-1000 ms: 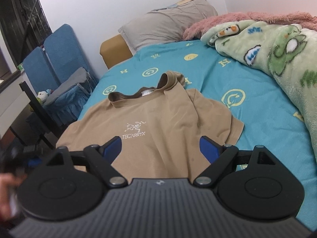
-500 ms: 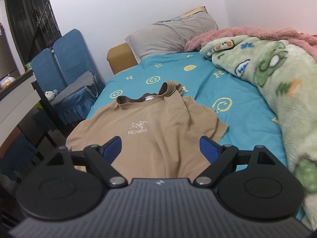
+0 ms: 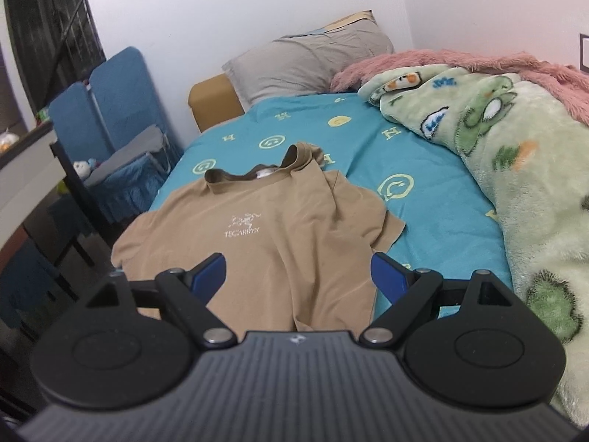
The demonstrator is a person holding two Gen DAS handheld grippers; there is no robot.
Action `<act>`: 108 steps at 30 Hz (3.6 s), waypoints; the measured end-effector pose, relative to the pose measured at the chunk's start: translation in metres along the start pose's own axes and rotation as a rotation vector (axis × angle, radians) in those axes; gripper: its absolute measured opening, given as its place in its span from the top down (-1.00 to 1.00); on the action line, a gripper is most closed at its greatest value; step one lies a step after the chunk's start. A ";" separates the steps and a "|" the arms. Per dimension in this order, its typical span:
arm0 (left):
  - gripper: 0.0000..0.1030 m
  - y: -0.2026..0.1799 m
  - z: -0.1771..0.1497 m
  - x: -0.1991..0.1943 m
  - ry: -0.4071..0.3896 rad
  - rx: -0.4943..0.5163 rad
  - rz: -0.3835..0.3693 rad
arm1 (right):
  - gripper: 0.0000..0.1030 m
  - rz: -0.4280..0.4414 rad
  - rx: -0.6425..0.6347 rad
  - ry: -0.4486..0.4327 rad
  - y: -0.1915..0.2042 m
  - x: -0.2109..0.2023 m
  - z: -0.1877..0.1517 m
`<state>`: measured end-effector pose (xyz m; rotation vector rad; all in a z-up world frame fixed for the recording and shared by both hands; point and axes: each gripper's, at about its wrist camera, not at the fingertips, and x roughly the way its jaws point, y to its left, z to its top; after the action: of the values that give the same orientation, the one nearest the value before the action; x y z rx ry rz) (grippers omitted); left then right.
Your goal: Fold clothes
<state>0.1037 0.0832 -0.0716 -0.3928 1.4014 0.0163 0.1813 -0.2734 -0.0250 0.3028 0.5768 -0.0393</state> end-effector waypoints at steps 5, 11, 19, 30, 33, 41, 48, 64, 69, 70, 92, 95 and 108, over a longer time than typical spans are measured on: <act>0.87 -0.003 -0.002 -0.030 0.002 0.095 0.020 | -0.69 -0.018 0.037 0.007 -0.008 -0.001 0.000; 0.94 0.004 -0.008 -0.076 0.009 0.230 0.205 | -0.69 -0.020 0.068 -0.011 -0.012 -0.002 0.004; 0.21 -0.047 0.005 -0.086 -0.162 0.346 0.143 | -0.69 0.014 0.117 -0.053 -0.027 -0.021 0.014; -0.78 -0.150 0.056 -0.098 -0.562 0.353 -0.050 | -0.69 0.125 0.355 0.024 -0.072 0.004 0.033; -0.79 -0.153 0.075 -0.045 -0.708 0.295 -0.081 | -0.69 0.155 0.465 0.088 -0.088 0.038 0.042; -0.78 -0.116 0.123 0.066 -0.654 0.268 -0.069 | -0.39 0.087 0.535 0.147 -0.130 0.156 0.044; -0.78 -0.099 0.131 0.099 -0.635 0.286 -0.101 | -0.31 -0.052 0.596 0.197 -0.159 0.227 0.018; -0.78 -0.094 0.130 0.103 -0.614 0.249 -0.107 | 0.86 -0.178 0.159 -0.172 -0.119 0.189 0.084; -0.78 -0.095 0.129 0.101 -0.636 0.257 -0.095 | 0.78 -0.351 0.025 -0.267 -0.126 0.180 0.095; -0.78 -0.095 0.129 0.101 -0.638 0.260 -0.091 | 0.73 -0.336 0.064 -0.228 -0.133 0.182 0.095; -0.78 -0.088 0.125 0.097 -0.641 0.252 -0.063 | -0.79 0.012 0.692 -0.025 -0.156 0.222 0.000; -0.78 -0.084 0.130 0.101 -0.616 0.221 -0.087 | -0.77 -0.020 0.614 -0.101 -0.148 0.234 0.006; -0.78 -0.084 0.144 0.104 -0.631 0.186 -0.090 | 0.84 -0.266 0.419 -0.214 -0.157 0.250 0.064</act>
<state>0.2798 0.0216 -0.1335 -0.2624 0.7540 -0.0591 0.4057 -0.4306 -0.1518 0.6186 0.3885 -0.4487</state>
